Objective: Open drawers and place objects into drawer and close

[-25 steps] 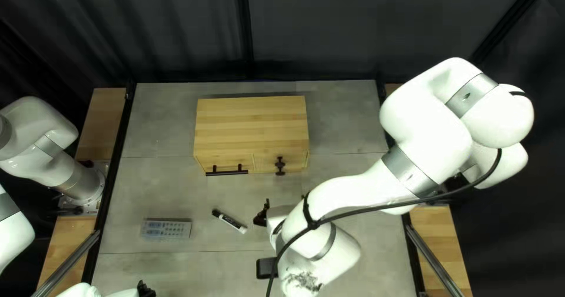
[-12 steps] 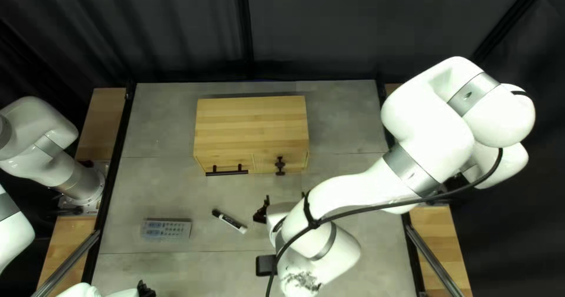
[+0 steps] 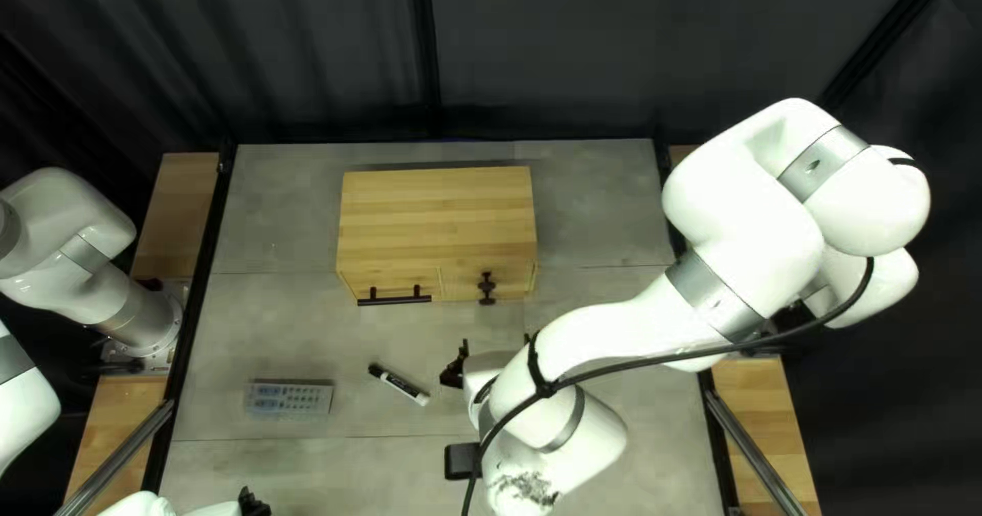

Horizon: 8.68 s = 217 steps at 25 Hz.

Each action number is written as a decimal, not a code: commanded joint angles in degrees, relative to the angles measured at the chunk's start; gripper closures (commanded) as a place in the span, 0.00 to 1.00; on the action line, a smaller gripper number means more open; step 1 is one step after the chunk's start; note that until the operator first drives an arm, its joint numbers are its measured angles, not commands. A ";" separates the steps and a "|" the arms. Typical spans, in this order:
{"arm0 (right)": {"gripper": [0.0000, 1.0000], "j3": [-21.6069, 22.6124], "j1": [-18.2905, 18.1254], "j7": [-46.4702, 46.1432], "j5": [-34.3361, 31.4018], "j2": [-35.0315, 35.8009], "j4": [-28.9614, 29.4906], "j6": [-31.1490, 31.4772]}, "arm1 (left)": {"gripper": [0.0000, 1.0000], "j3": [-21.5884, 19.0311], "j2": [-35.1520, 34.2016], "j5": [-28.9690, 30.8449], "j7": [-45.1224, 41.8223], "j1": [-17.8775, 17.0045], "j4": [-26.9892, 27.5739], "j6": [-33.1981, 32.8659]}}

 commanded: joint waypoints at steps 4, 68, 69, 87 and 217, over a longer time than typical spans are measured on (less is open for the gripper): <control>0.00 0.00 0.00 0.00 0.00 0.00 0.00 0.00 | 0.00 0.00 0.00 0.00 0.00 0.00 0.00 0.00; 0.00 -5.62 -9.30 -6.34 0.09 -1.04 -5.59 -12.04 | 0.00 0.00 0.00 0.00 0.00 0.00 0.00 0.00; 0.00 -5.62 -9.32 -6.19 0.08 -1.18 -5.81 -12.23 | 0.00 0.00 0.00 0.00 0.00 0.00 0.00 0.00; 0.00 -5.88 -9.58 -5.37 -0.13 -2.58 -8.14 -12.74 | 0.00 0.00 0.00 0.00 0.00 0.00 0.00 0.00; 0.91 -4.02 -6.55 -3.78 -2.23 -0.78 -6.92 -11.48 | 0.00 0.00 0.00 0.00 0.00 0.00 0.00 0.00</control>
